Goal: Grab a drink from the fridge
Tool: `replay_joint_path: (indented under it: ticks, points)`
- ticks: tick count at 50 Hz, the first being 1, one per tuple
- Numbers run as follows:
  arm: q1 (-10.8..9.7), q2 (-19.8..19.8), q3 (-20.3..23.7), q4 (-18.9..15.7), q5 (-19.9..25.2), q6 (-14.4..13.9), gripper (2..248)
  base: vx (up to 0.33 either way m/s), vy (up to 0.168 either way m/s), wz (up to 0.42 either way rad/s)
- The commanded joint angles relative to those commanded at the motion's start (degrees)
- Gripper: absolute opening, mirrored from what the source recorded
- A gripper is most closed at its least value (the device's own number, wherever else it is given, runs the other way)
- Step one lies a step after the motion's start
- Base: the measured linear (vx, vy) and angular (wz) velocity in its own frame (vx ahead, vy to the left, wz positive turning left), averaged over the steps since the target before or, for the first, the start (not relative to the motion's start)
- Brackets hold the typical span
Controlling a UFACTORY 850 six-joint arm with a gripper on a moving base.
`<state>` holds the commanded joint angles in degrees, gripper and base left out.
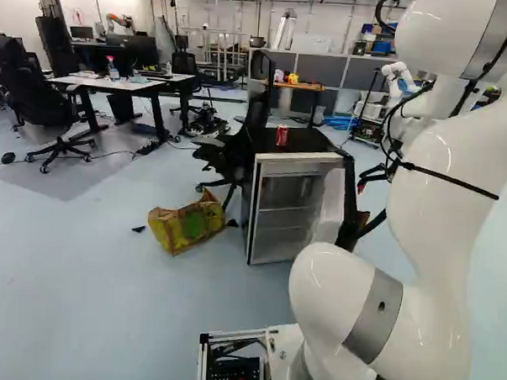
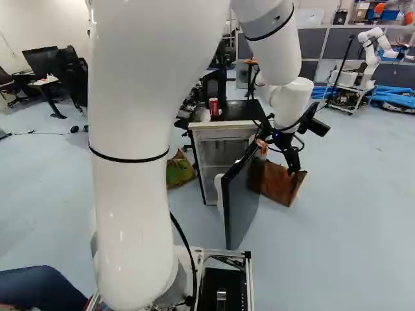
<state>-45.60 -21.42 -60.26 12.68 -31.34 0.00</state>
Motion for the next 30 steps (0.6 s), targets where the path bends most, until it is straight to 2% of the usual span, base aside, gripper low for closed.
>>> replay_joint_path:
  ticks: [30]
  points:
    - [3.27,4.90,6.57,-0.66,0.00,0.00,247,0.000,0.000,0.000]
